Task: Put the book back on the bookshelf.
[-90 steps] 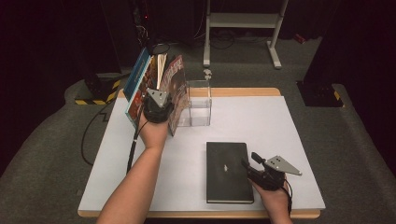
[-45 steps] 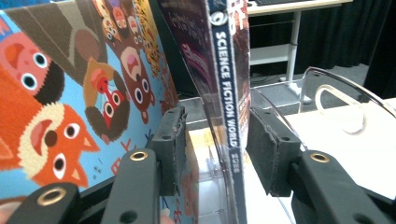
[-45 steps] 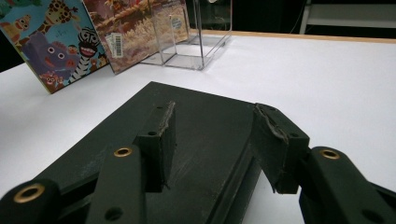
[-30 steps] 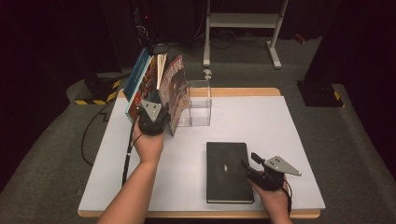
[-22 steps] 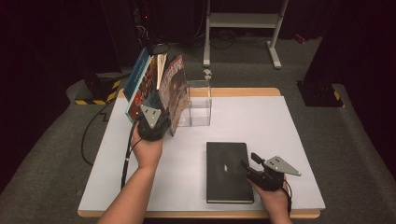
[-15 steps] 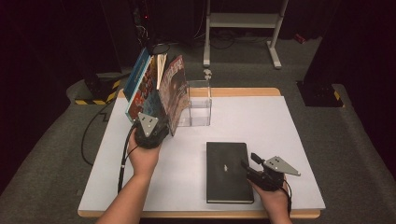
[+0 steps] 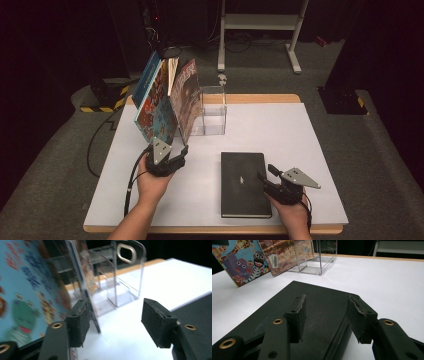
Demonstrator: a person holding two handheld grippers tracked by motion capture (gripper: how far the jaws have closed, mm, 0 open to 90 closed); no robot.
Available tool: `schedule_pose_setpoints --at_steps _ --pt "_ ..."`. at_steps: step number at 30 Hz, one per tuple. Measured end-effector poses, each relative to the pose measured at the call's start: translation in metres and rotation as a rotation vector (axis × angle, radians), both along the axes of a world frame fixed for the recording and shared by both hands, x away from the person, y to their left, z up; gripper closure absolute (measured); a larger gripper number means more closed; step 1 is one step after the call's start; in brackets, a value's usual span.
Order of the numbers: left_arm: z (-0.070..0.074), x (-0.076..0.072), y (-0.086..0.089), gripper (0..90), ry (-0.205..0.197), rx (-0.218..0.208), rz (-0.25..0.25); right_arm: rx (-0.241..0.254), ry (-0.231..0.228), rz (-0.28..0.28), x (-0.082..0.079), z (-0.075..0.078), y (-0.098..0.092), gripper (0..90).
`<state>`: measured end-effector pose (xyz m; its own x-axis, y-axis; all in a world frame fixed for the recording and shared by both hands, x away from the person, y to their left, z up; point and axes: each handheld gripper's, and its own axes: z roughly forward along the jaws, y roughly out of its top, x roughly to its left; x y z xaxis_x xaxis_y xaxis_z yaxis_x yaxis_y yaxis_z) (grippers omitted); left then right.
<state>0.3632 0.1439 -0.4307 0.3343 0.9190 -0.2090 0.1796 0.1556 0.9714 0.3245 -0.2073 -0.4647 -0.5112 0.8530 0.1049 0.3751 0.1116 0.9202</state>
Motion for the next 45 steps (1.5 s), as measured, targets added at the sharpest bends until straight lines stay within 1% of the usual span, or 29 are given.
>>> schedule_pose_setpoints --at_steps 1,2,3,4,5,6,7,8,9,12,13,14,15,18,20,21,24,27,30,31,32,34,35,37,39,41,42,43,45 --pt "-0.005 -0.004 -0.001 35.7 -0.001 0.004 -0.023 -0.002 0.002 0.000 0.000 0.000 0.000 49.7" --pt "-0.005 -0.004 -0.001 33.7 -0.001 0.004 -0.023 -0.003 0.003 0.000 0.000 -0.001 0.000 49.7" --pt "-0.009 -0.008 -0.001 31.9 0.002 -0.003 -0.045 -0.004 0.004 0.001 0.000 -0.001 0.000 49.7" --pt "-0.009 -0.008 -0.001 31.1 0.002 -0.003 -0.045 -0.004 0.004 0.001 0.000 -0.001 0.000 49.7" --pt "-0.013 -0.012 -0.001 30.4 0.014 -0.003 -0.068 -0.006 0.004 0.002 0.000 -0.001 0.000 49.6" --pt "-0.013 -0.012 -0.001 29.5 0.014 -0.003 -0.068 -0.006 0.004 0.002 0.000 -0.001 0.000 49.6" --pt "-0.016 -0.013 -0.001 29.5 0.024 -0.003 -0.078 -0.008 0.004 0.002 0.000 -0.001 0.000 49.6" --pt "-0.020 -0.016 0.000 26.5 0.055 0.005 -0.085 -0.009 0.006 0.001 0.000 -0.002 0.001 49.6" --pt "-0.020 -0.016 0.000 26.0 0.055 0.005 -0.085 -0.009 0.006 0.001 0.000 -0.002 0.001 49.6" --pt "-0.028 -0.021 0.002 25.7 0.110 0.028 -0.124 -0.014 0.008 0.000 0.000 -0.003 0.000 49.5" --pt "-0.032 -0.022 0.002 23.6 0.135 0.036 -0.129 -0.014 0.009 -0.001 0.000 -0.003 0.000 49.4" --pt "-0.034 -0.023 0.003 21.2 0.149 0.043 -0.135 -0.013 0.010 -0.003 0.000 -0.003 0.000 49.3" --pt "-0.037 -0.024 0.004 21.1 0.153 0.041 -0.144 -0.014 0.009 -0.003 0.000 -0.003 0.000 49.3" --pt "-0.046 -0.026 0.007 19.9 0.177 0.086 -0.120 -0.014 0.014 -0.007 0.000 -0.003 -0.001 49.2" --pt "-0.049 -0.027 0.010 19.4 0.193 0.083 -0.132 -0.016 0.017 -0.008 0.001 -0.004 -0.002 49.1" --pt "-0.052 -0.028 0.012 16.9 0.215 0.092 -0.139 -0.016 0.022 -0.008 0.001 -0.004 -0.002 49.0" --pt "-0.054 -0.028 0.015 15.8 0.226 0.103 -0.153 -0.017 0.032 -0.006 0.001 -0.005 -0.002 48.5" --pt "-0.056 -0.030 0.019 14.6 0.231 0.077 -0.162 -0.021 0.042 -0.005 0.002 -0.005 -0.002 47.3" --pt "-0.056 -0.032 0.024 14.7 0.221 0.056 -0.184 -0.029 0.053 -0.005 0.001 -0.005 -0.002 45.7" --pt "-0.055 -0.034 0.027 14.9 0.207 0.054 -0.197 -0.032 0.063 -0.006 0.001 -0.005 -0.002 44.3" --pt "-0.055 -0.034 0.027 15.1 0.207 0.054 -0.197 -0.032 0.063 -0.006 0.001 -0.005 -0.002 44.3" --pt "-0.055 -0.036 0.028 14.7 0.189 0.049 -0.205 -0.032 0.081 -0.007 -0.001 -0.005 -0.003 41.1" --pt "-0.055 -0.038 0.029 14.7 0.182 0.044 -0.205 -0.032 0.081 -0.007 -0.001 -0.005 -0.003 41.1" --pt "-0.054 -0.039 0.032 14.1 0.184 0.032 -0.214 -0.032 0.094 -0.006 -0.005 -0.006 -0.004 37.7" --pt "-0.055 -0.041 0.032 13.3 0.206 0.054 -0.217 -0.032 0.107 -0.008 -0.008 -0.007 -0.006 34.3" --pt "-0.056 -0.043 0.032 9.1 0.211 0.064 -0.227 -0.026 0.124 -0.009 -0.011 -0.008 -0.007 30.8" --pt "-0.057 -0.044 0.032 9.0 0.215 0.043 -0.231 -0.024 0.135 -0.010 -0.013 -0.009 -0.008 30.1" --pt "-0.057 -0.045 0.031 9.0 0.223 0.038 -0.235 -0.023 0.142 -0.008 -0.014 -0.010 -0.009 29.7" --pt "-0.058 -0.046 0.030 8.2 0.221 0.058 -0.240 -0.026 0.157 -0.002 -0.016 -0.012 -0.009 29.1"
